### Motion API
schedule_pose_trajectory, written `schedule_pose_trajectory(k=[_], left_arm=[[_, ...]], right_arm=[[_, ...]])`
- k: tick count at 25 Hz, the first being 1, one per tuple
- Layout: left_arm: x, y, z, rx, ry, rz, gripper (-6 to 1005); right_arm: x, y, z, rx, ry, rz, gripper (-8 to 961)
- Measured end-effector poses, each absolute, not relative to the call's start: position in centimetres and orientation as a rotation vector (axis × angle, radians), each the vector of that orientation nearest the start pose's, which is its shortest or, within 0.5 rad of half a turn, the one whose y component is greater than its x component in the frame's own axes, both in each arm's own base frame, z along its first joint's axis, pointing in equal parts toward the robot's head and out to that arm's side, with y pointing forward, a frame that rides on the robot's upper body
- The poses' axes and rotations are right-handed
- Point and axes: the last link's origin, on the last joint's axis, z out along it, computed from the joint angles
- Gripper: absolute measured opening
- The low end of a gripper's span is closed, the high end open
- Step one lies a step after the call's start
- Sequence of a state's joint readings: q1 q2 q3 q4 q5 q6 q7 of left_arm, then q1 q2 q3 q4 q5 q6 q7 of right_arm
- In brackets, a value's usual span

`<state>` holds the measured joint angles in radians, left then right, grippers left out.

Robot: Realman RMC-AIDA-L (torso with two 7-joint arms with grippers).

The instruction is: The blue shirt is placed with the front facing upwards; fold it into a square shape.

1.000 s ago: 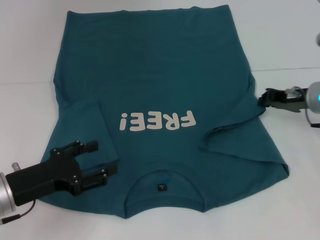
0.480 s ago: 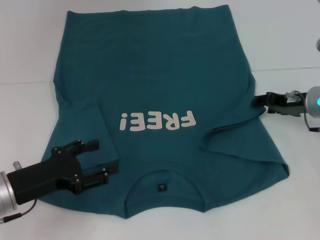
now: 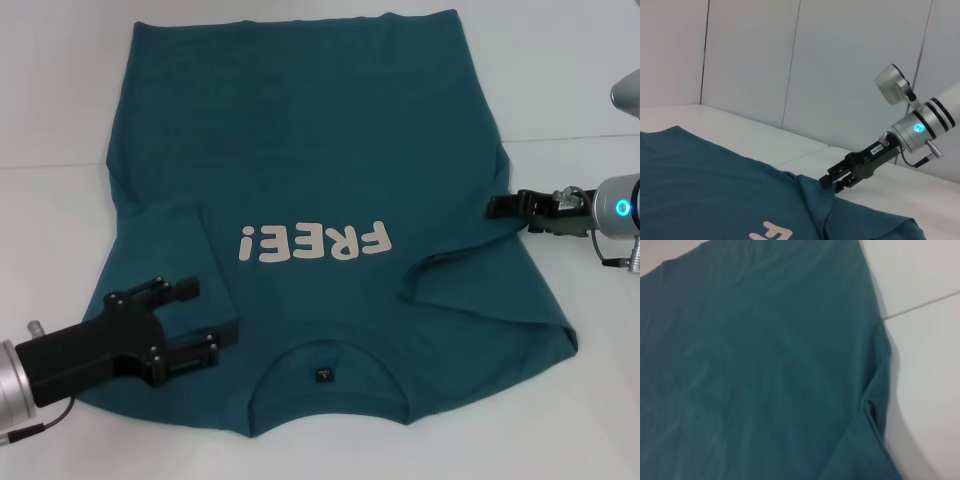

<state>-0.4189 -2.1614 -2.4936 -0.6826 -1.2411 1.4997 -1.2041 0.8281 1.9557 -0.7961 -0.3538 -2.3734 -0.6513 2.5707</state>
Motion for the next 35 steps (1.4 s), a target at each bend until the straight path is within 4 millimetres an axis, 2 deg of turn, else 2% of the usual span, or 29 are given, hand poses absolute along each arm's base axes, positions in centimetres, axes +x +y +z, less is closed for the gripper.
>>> schedule_pose_trajectory(k=[6,12,22,25,35], left_arm=[[-27.6,31.0,-1.4,-2.547,-0.549,-0.781,823],[-27.6,31.0,-1.4,-2.548,-0.549,-0.78,823],[-27.8,31.2,-1.4,-2.541,-0.55,-0.768,824],[-27.8,31.1,-1.4,-2.54,-0.551,-0.769,825],[-27.8,31.1,-1.4,-2.537,-0.552,-0.77,826]], right_arm=[[30.1,45.2,1.5,-1.73,1.62,0.294,795],[29.5,45.3,0.9,-1.766,1.589,0.286,582],[28.8,45.4,0.0,-1.797,1.539,0.283,95],[28.6,45.5,0.0,-1.8,1.53,0.287,24],[27.6,46.0,0.1,-1.816,1.503,0.314,24]])
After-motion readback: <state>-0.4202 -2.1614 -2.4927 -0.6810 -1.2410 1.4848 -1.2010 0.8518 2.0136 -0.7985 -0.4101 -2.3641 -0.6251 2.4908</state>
